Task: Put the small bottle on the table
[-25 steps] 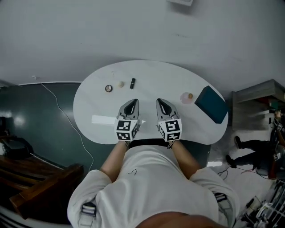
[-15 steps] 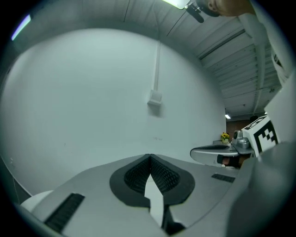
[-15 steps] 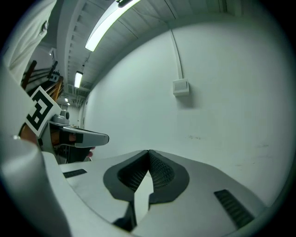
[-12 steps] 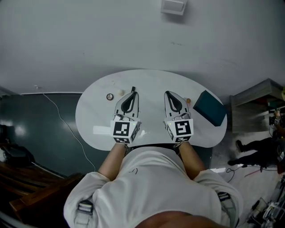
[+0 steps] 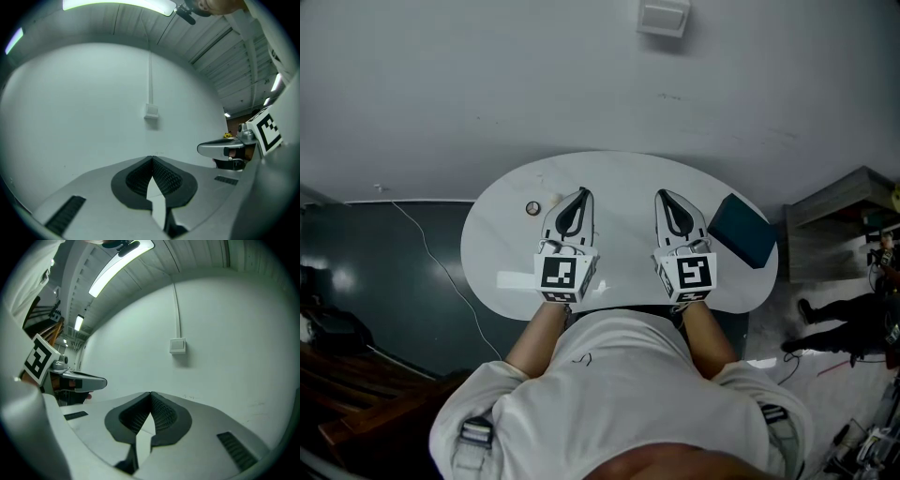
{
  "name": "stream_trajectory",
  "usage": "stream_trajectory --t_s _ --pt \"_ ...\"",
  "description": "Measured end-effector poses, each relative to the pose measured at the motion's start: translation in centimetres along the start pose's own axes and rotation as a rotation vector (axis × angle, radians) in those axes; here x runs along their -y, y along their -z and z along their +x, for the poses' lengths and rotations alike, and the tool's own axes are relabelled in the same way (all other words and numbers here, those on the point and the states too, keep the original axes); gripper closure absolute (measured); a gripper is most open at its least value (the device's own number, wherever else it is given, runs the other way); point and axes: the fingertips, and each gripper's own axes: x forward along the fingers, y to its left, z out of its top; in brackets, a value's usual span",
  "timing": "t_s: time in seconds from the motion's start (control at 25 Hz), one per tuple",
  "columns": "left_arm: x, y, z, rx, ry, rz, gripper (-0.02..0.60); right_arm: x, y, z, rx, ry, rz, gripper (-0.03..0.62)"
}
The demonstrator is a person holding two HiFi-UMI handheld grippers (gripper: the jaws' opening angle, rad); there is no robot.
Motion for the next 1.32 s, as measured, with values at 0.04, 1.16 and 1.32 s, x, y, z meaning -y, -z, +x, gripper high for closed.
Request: stream_trajectory --t_s 0.04,1.16,1.32 --pt "-0.1 0.1 0.0 -0.003 -0.002 -0.001 0.569 0.0 0.0 0.0 -0.001 0.002 0.000 0.597" --pt "1.3 2.6 1.5 -0.059 0.025 -0.037 0.569 2.2 2.8 0.0 -0.040 0.031 0.039 0.597" --pt "1.1 2.5 2.3 -0.044 0.020 -0.033 0.569 3.1 2.7 0.6 -0.029 0.039 0.036 0.597"
